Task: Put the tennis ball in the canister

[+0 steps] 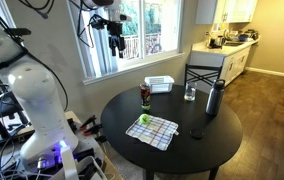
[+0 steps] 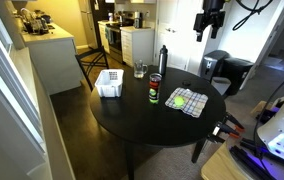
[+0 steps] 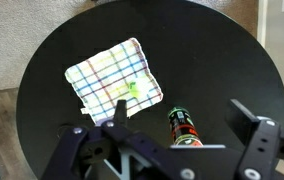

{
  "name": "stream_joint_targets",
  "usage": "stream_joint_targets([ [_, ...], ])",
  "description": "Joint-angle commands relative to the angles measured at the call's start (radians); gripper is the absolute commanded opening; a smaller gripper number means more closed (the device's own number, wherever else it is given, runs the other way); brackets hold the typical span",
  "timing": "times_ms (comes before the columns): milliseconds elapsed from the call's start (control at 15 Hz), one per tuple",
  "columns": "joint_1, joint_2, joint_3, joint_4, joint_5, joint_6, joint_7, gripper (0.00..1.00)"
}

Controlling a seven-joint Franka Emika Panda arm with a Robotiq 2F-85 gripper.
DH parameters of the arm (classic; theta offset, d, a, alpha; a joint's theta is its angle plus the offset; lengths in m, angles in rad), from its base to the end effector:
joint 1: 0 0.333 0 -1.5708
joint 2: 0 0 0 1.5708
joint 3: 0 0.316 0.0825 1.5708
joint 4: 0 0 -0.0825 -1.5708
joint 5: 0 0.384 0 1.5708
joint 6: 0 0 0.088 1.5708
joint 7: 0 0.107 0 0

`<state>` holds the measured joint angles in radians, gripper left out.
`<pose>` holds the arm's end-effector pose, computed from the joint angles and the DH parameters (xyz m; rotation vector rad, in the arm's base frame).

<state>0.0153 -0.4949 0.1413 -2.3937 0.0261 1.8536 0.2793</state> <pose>0.3907 0.0678 0.4917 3.0811 -0.2300 -0.0607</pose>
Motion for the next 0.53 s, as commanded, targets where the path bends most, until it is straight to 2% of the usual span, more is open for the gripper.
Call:
stream_joint_targets([
  [0, -0.004, -0.003, -0.016, -0.057, -0.007, 0.098, 0.002, 1.0],
  [200, -0.016, 0.037, -0.038, -0.147, -0.009, 0.293, -0.009, 1.0],
  [467, -0.036, 0.16, -0.068, -0.223, -0.013, 0.508, -0.017, 1.0],
])
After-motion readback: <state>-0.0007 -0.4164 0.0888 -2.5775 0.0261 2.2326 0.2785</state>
